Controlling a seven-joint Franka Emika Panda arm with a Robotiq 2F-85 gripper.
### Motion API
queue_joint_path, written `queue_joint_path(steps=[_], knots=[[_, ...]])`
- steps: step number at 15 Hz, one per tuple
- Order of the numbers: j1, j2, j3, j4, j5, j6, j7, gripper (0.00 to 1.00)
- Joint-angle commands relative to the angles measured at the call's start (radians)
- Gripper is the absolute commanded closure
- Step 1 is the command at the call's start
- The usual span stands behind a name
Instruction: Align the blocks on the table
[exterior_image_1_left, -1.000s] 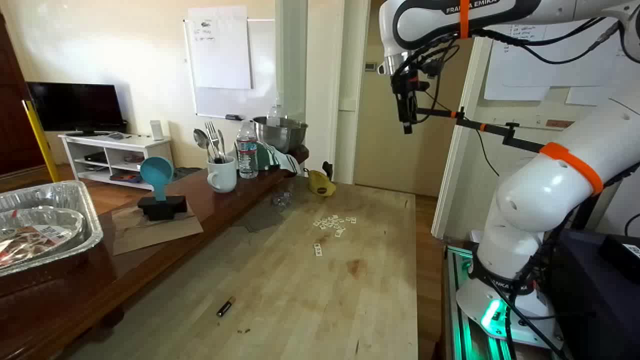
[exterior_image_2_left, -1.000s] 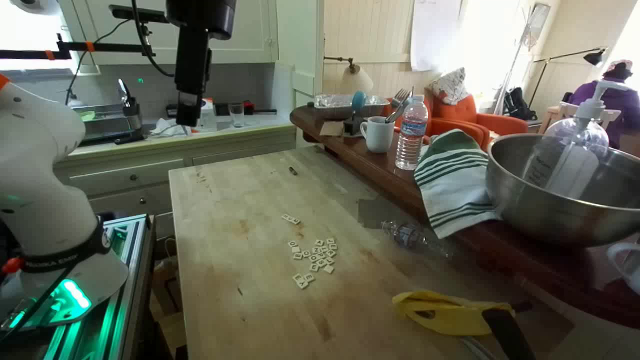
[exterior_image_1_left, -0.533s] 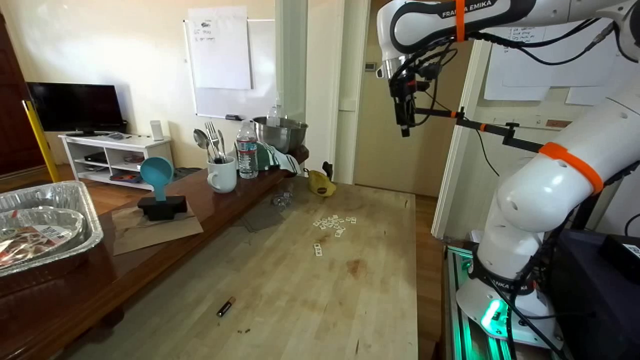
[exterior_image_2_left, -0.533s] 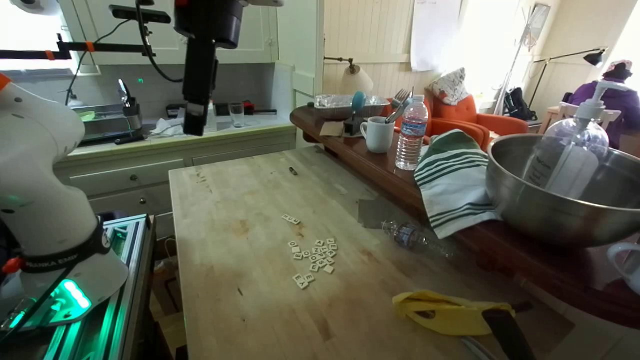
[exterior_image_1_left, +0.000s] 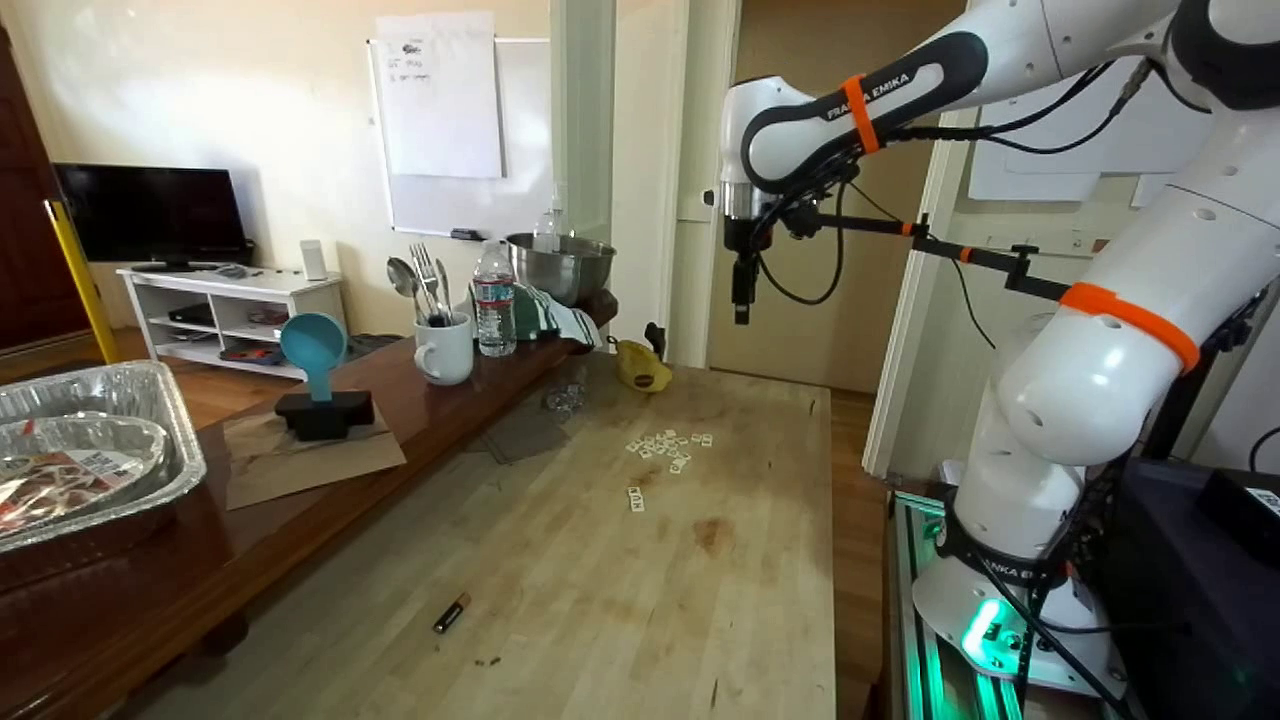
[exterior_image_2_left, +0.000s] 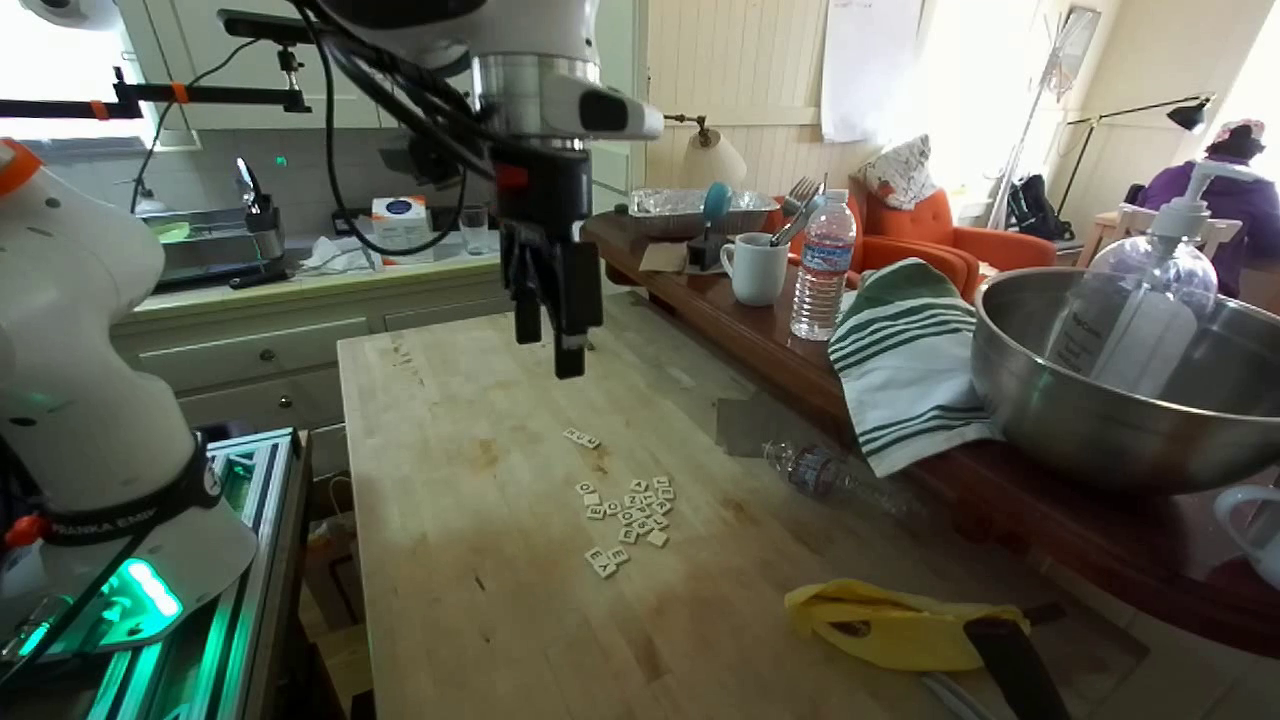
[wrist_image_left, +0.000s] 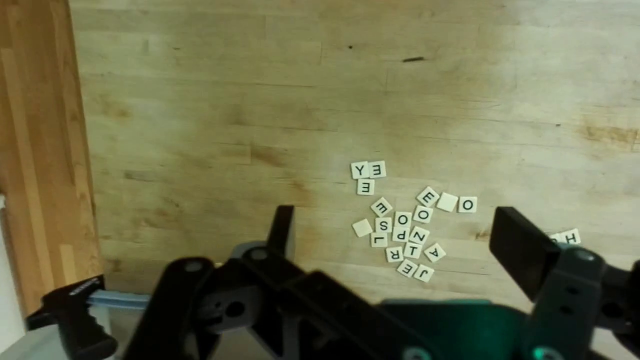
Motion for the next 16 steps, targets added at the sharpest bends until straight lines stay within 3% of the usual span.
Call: queue_joint_path(steps=[1, 2, 3, 6, 8, 16], knots=[[0.036, 0.066, -0.038, -0.043, 0.097, 0.066, -0.161, 0.00], [0.036, 0.107, -0.038, -0.017, 0.140, -0.001, -0.170, 0.00], [0.008, 0.053, -0.007, -0.038, 0.084, 0.037, -0.115, 0.00], [0.010, 0.100, -0.010, -0.036, 0.119, 0.031, -0.147, 0.00], [0.004, 0.050, 0.007, -0.077, 0.079, 0.086, -0.129, 0.00], [0.025, 0.133, -0.034, -0.212, 0.148, 0.577, -0.204, 0.00]])
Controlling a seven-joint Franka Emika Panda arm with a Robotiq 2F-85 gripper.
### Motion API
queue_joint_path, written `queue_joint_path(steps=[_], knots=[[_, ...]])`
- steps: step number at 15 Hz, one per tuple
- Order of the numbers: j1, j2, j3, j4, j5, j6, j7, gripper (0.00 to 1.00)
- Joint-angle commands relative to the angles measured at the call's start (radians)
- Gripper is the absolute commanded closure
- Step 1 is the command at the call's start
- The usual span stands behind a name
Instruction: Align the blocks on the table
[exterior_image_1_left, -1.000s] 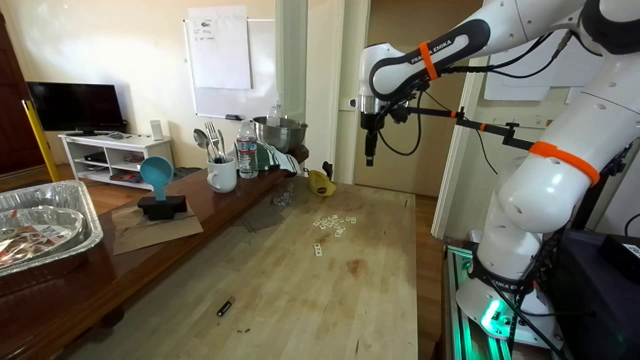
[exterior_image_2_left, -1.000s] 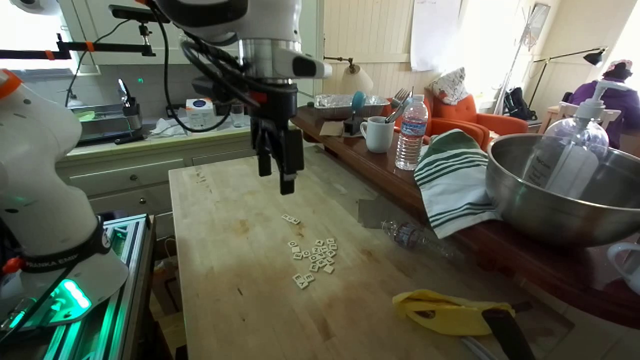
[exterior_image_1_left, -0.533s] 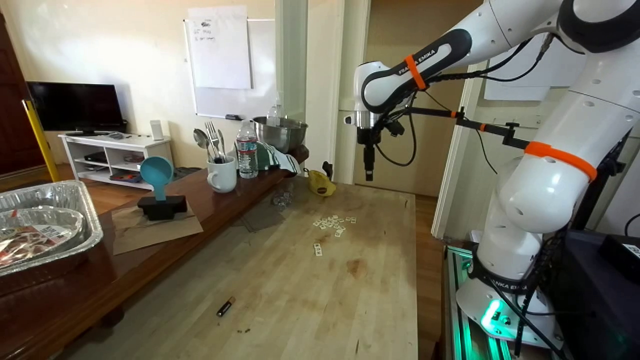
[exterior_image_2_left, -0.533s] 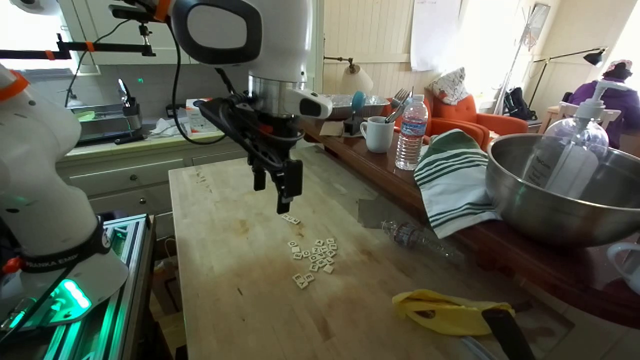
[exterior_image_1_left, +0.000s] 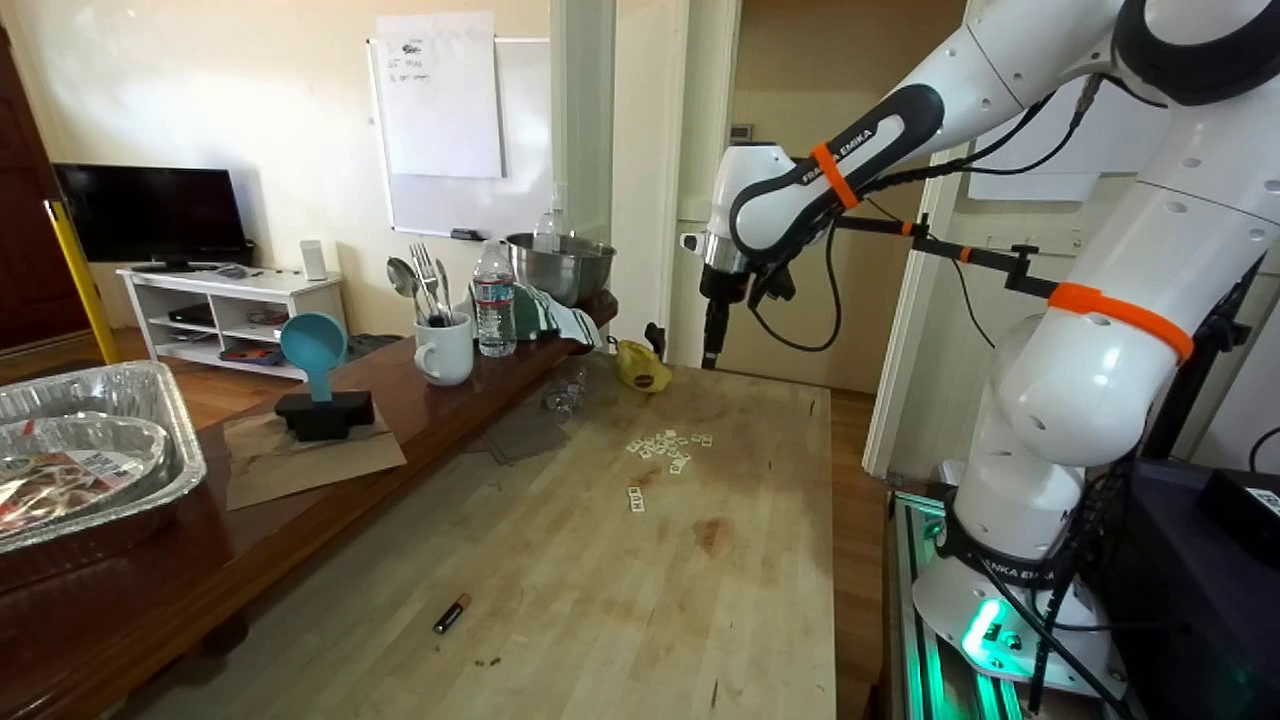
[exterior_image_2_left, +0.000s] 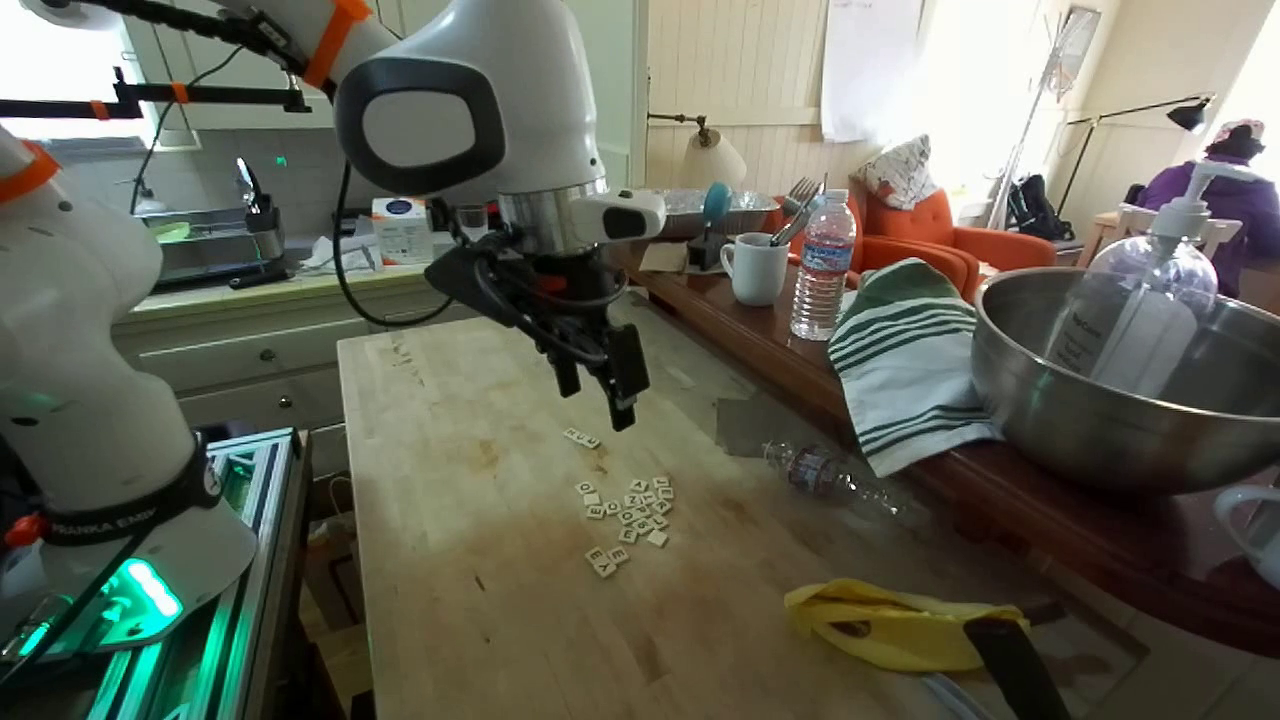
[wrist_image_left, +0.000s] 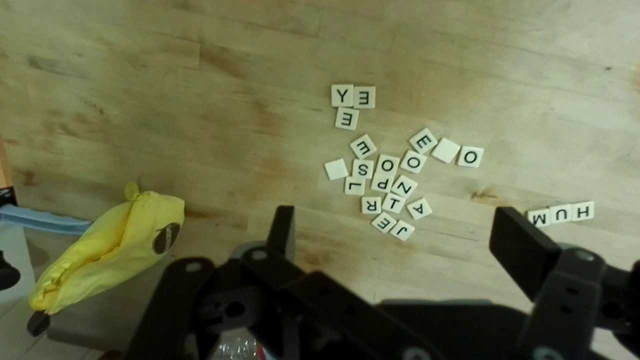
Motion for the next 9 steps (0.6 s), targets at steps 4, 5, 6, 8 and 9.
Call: queue_joint_path(steps=[4, 5, 6, 8, 9], knots=[[0.041, 0.101, -0.067, -0.079, 0.153, 0.265, -0.143, 0.00], [0.054, 0.117, -0.074, -0.065, 0.197, 0.214, -0.180, 0.00], [0.009, 0.076, -0.034, -0.075, 0.127, 0.218, -0.113, 0.00], [0.007, 0.090, -0.031, -0.073, 0.135, 0.218, -0.123, 0.00], [0.007, 0.088, -0.030, -0.071, 0.135, 0.218, -0.123, 0.00]])
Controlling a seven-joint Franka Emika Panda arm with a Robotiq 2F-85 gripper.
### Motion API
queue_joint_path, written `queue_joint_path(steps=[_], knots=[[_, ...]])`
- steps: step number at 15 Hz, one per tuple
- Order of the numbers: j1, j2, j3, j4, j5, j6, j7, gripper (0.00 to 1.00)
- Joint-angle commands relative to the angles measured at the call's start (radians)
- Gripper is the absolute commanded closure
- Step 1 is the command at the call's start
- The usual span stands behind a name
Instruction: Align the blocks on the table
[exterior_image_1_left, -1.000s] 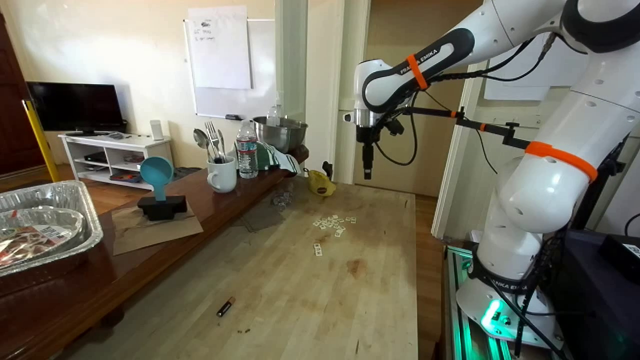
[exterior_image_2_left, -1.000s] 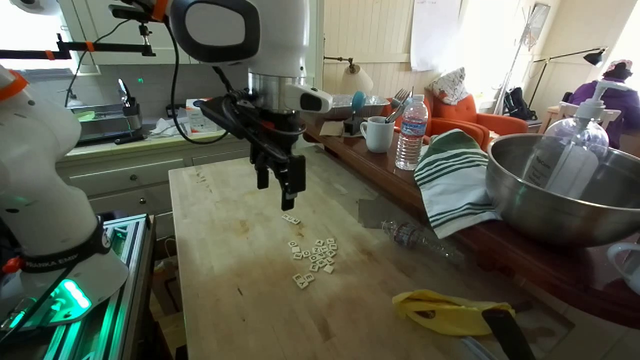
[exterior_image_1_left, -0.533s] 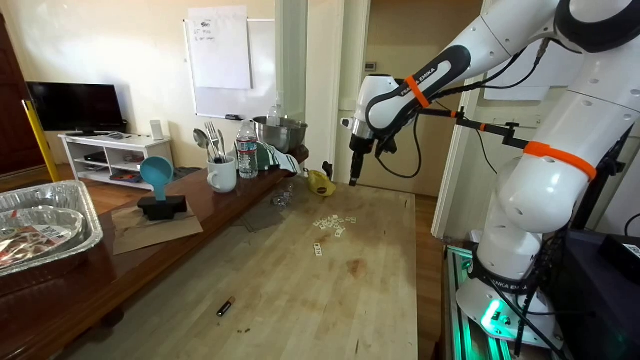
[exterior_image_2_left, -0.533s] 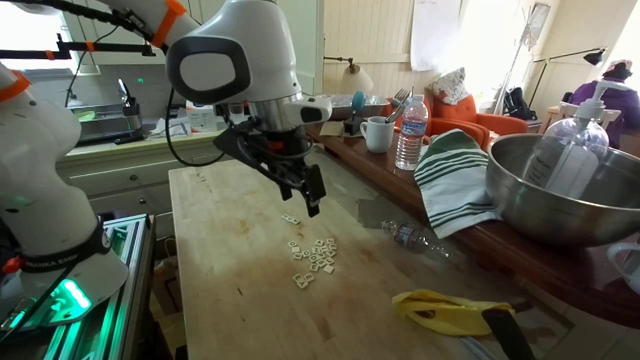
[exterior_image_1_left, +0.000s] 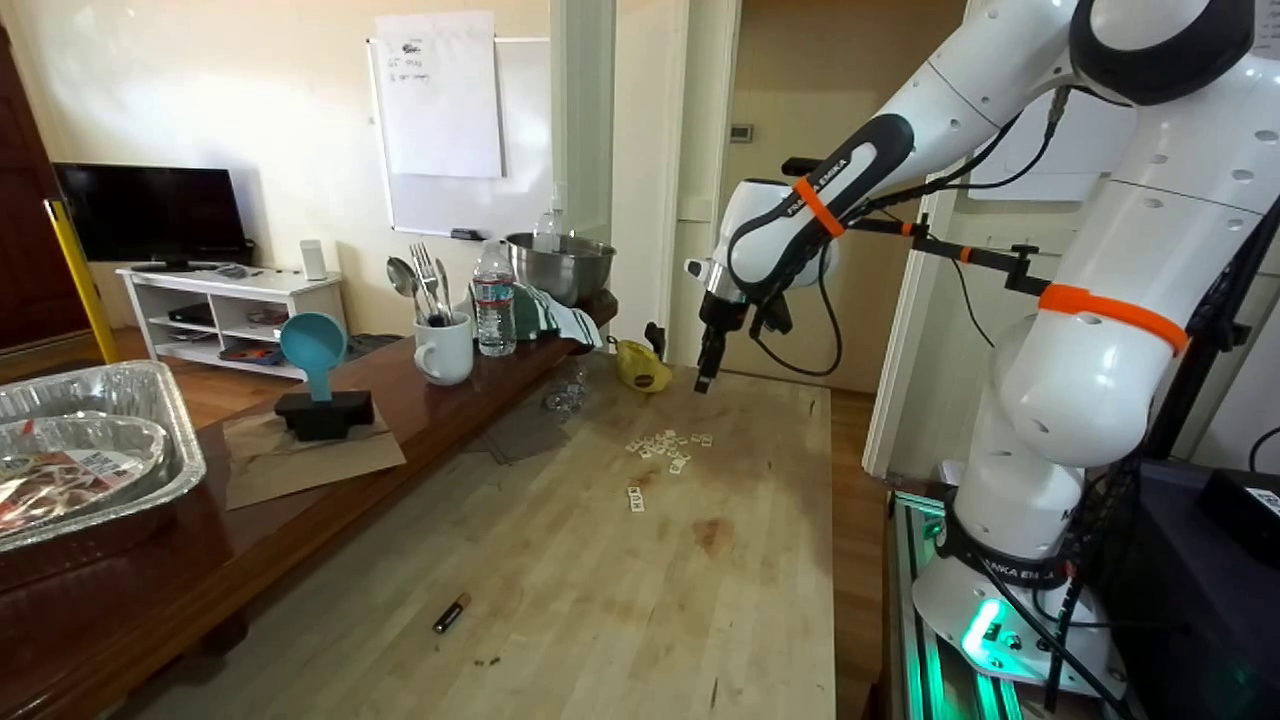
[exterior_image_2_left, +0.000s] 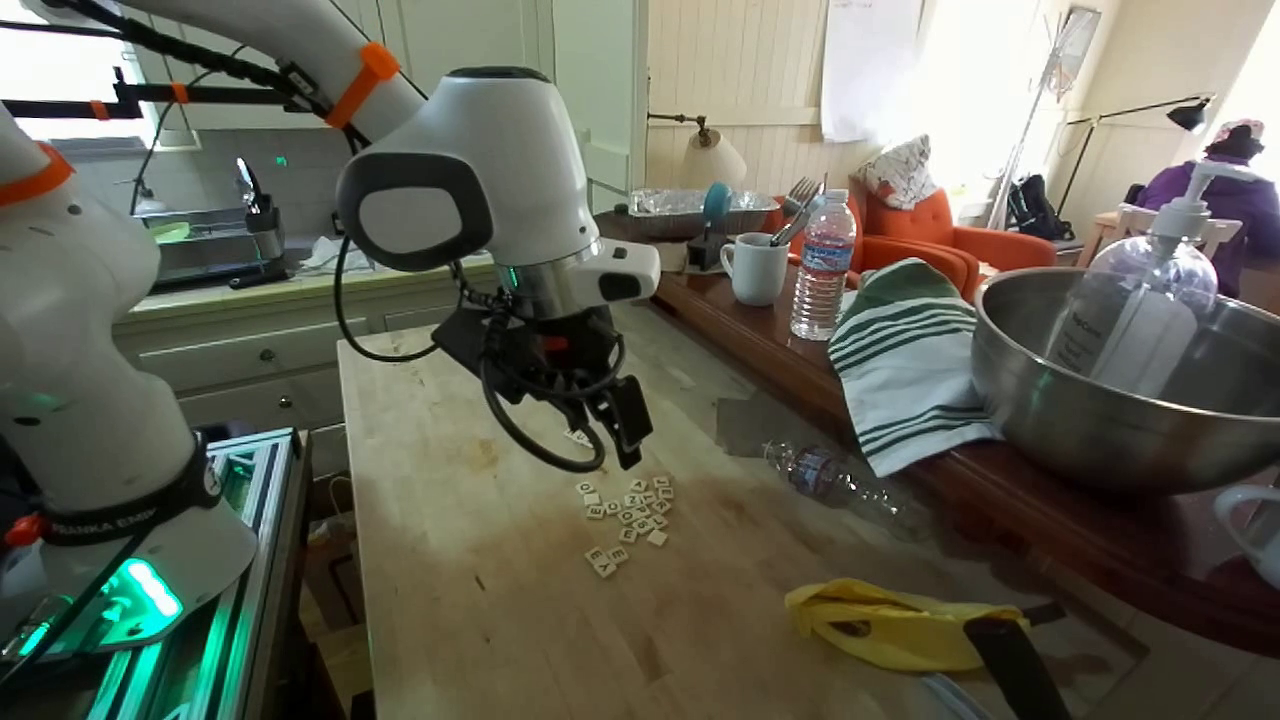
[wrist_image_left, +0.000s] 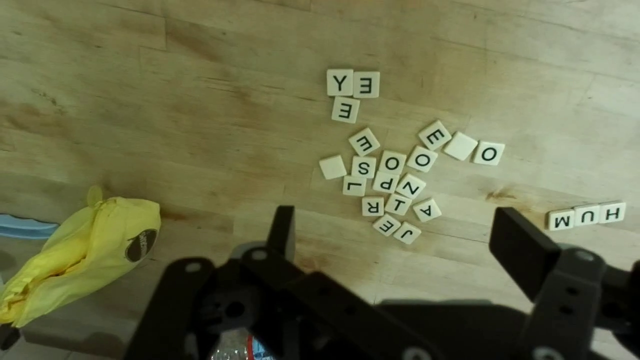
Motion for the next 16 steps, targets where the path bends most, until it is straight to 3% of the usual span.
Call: queue_joint_path(steps=[1, 5, 7, 16], knots=[[-0.011, -0.003, 0.013, 0.001, 0.003, -0.002, 0.000, 0.00], [0.002, 0.082, 0.007, 0.038, 0.038, 0.019, 0.004, 0.00], [0.009, 0.125, 0.007, 0.060, 0.078, 0.017, -0.008, 0.28], [-0.031, 0.331, 0.105, 0.156, 0.285, 0.074, -0.123, 0.96]])
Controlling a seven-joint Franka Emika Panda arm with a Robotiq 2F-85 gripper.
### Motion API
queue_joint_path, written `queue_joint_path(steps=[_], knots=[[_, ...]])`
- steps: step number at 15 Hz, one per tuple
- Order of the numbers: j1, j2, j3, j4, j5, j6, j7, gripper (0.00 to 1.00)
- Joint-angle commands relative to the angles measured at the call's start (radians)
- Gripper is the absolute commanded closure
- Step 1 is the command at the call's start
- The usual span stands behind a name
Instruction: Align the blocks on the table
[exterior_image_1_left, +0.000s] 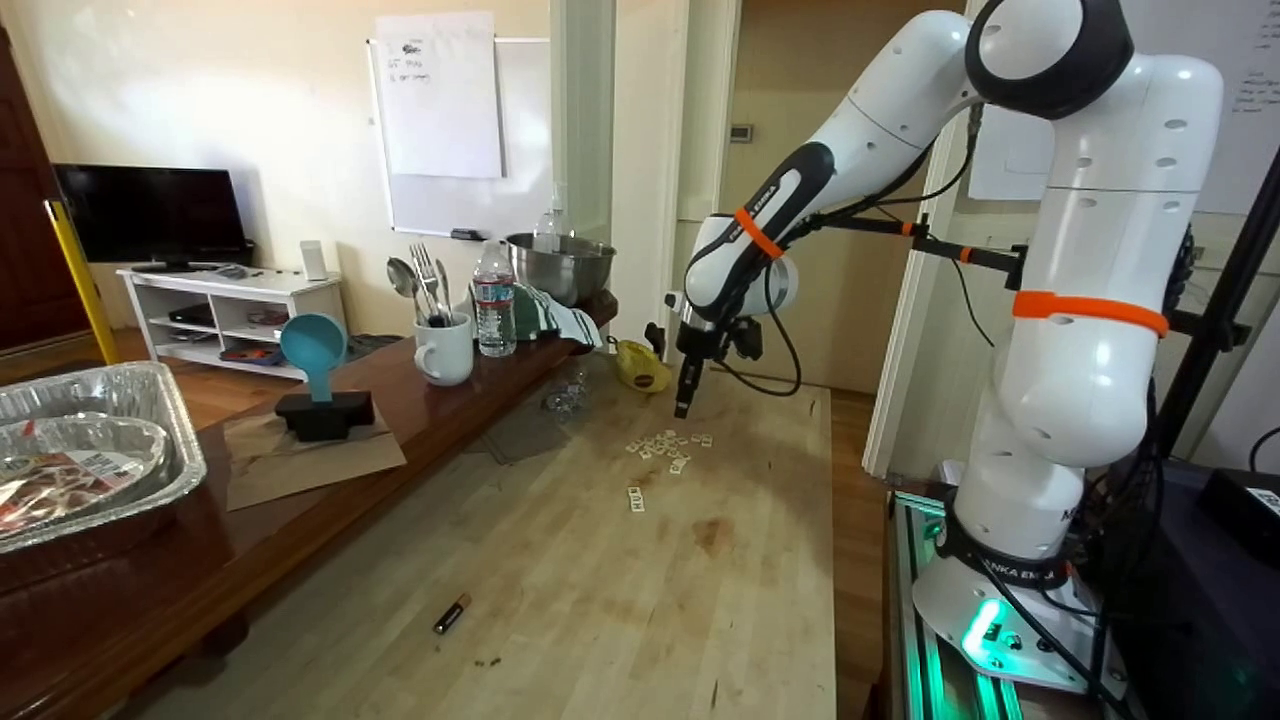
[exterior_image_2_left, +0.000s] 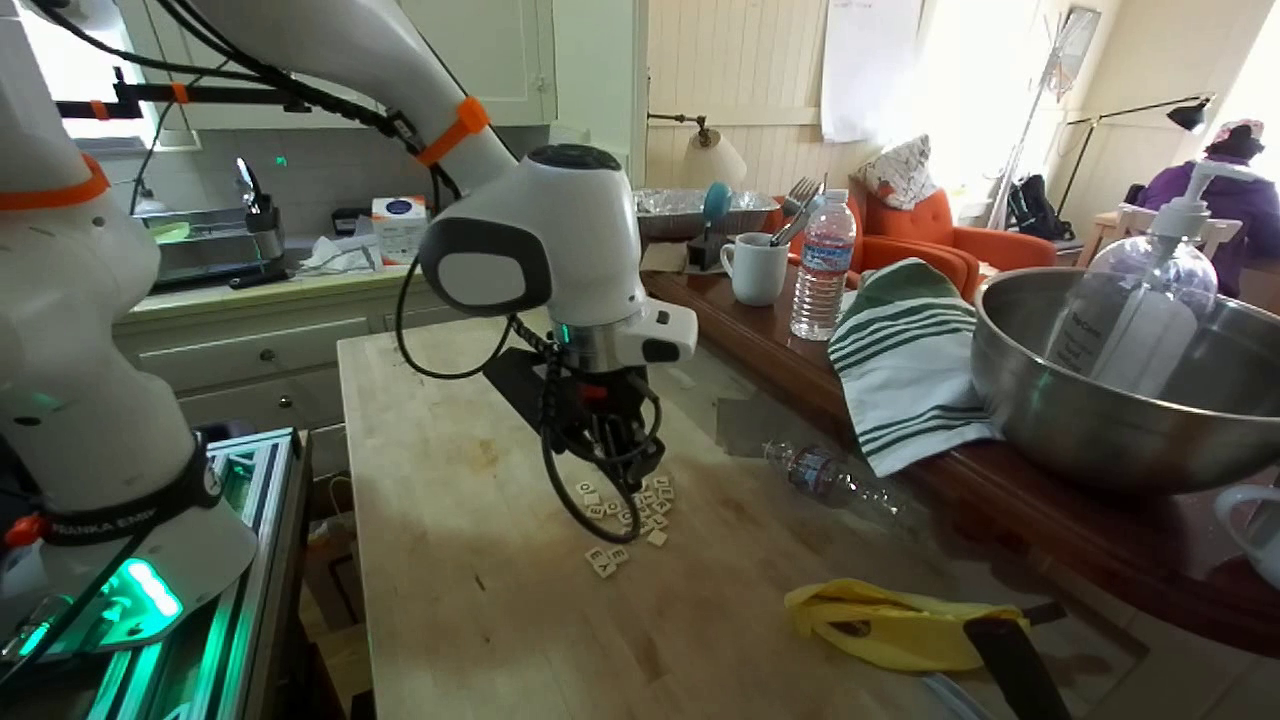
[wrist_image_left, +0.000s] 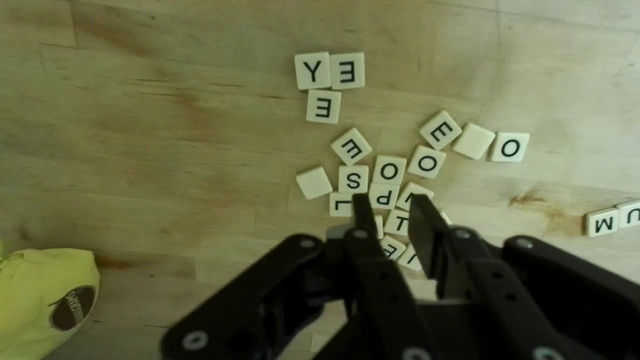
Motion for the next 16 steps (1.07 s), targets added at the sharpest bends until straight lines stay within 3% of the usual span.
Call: queue_joint_path(steps=[1, 6, 8, 16], knots=[[-0.042, 0.101, 0.060, 0.044, 0.076, 0.057, -0.068, 1.00], [-0.114, 0.172, 0.124, 0.062, 0.076, 0.115, -0.079, 1.00], [-0.107, 0.195, 0.115, 0.067, 0.103, 0.143, -0.114, 1.00], [-0.191, 0.227, 0.226, 0.089, 0.304, 0.186, -0.311, 1.00]])
